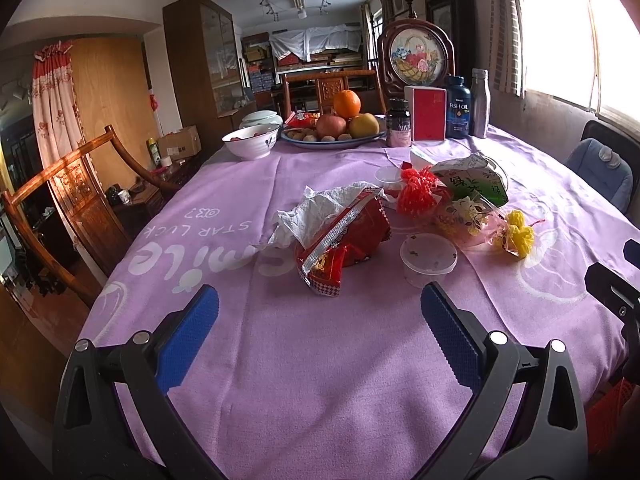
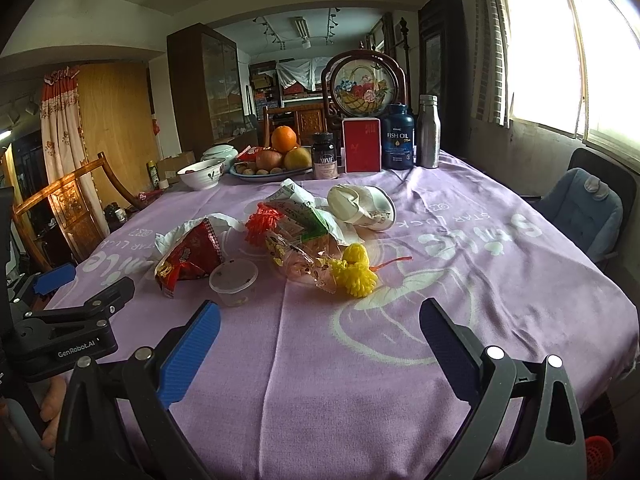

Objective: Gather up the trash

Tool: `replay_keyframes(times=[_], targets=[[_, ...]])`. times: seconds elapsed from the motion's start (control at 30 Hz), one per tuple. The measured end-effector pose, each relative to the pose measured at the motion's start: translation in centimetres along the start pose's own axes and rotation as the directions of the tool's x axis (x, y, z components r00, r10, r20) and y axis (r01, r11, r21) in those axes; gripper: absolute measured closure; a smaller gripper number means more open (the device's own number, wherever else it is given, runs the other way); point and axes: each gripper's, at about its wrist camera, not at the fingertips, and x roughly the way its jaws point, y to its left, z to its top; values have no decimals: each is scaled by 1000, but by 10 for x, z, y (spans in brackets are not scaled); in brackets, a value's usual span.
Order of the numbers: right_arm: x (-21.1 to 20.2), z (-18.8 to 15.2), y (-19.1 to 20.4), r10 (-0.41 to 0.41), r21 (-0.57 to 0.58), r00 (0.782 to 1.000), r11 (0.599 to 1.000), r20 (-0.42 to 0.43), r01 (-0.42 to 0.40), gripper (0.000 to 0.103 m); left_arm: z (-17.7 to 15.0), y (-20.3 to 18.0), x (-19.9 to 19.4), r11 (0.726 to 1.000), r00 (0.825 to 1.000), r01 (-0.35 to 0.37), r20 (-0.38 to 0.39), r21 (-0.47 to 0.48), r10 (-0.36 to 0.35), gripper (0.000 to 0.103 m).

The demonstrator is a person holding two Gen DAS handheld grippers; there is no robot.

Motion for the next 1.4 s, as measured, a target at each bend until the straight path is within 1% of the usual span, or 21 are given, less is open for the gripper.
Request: replay_keyframes(times=[1.07, 1.17, 1.23, 1.3, 1.4], targets=[[2, -2, 2, 3, 6, 1000, 1000, -8, -3, 6, -3, -1, 5, 1000, 1000, 8, -14, 8, -8, 6], [4, -3, 2, -5, 5, 1000, 1000, -13, 5, 6, -2, 3, 12, 999, 999, 40, -34, 17, -39, 6], [5, -4, -1, -25, 8, 1000, 1000, -11, 25, 6, 0, 11, 21, 998, 997, 57, -59, 12, -56, 6], [8, -5, -11, -42, 22, 999, 999, -13, 43, 6, 1, 21, 32, 998, 994, 60, -89, 5, -59, 6], [17, -6, -28, -58, 57, 998, 997, -39, 60, 6, 6, 25, 47, 998, 989, 69, -132, 13, -67, 6]])
